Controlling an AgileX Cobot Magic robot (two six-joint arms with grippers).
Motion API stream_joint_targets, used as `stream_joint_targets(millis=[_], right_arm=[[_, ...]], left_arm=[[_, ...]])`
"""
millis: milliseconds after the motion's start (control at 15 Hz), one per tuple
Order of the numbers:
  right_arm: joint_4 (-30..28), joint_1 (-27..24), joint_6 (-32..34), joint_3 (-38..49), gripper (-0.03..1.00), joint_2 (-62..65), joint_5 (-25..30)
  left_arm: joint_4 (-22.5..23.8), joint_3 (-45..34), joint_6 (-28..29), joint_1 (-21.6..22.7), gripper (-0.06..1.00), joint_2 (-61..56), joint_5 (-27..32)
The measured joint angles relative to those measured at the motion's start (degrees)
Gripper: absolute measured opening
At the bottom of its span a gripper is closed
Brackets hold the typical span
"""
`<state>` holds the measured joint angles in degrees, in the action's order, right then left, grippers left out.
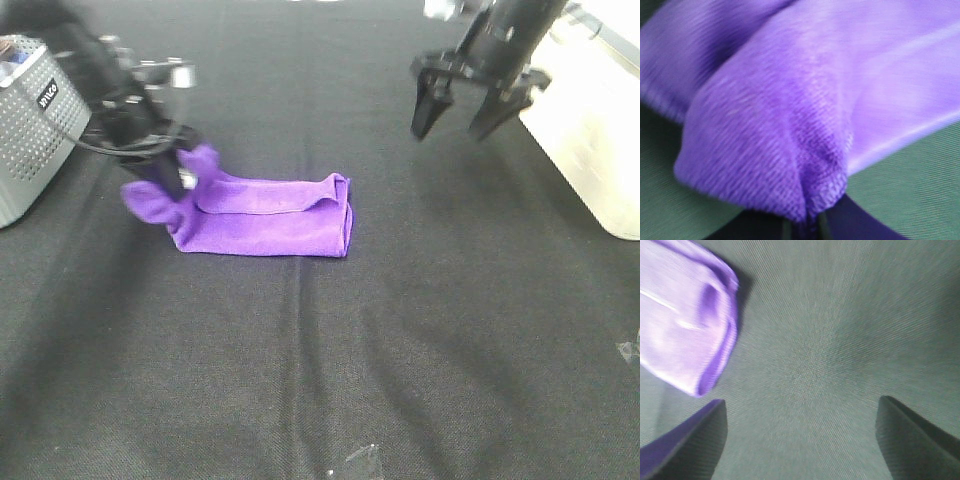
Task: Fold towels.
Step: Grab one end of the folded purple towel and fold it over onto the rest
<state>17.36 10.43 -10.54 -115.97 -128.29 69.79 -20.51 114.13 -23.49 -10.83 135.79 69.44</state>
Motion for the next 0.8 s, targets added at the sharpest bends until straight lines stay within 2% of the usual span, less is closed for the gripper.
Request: stream_joint_targets(millis=[133, 400, 733, 800], right_arm=[[-0.1, 0.0, 0.0, -0.1, 0.78, 3.3, 0.1], [-0.1, 0.0, 0.0, -0.1, 0.78, 5.8, 0.1], [0.0, 0.0, 0.0, -0.1, 0.78, 6.2, 0.1], [0.0, 0.0, 0.0, -0.1, 0.78, 6.2, 0.1]], left_arm=[[-1.4, 5.2, 1.5, -4.2, 0.04, 2.6, 0.4], [-3.4, 17.6, 6.8, -8.7, 0.04, 10.2, 0.4], [-6.1, 19.1, 8.4, -10.7, 0.04, 12.9, 0.5], [-6.9, 19.1, 8.4, -11.0, 0.07, 12.9, 0.5]])
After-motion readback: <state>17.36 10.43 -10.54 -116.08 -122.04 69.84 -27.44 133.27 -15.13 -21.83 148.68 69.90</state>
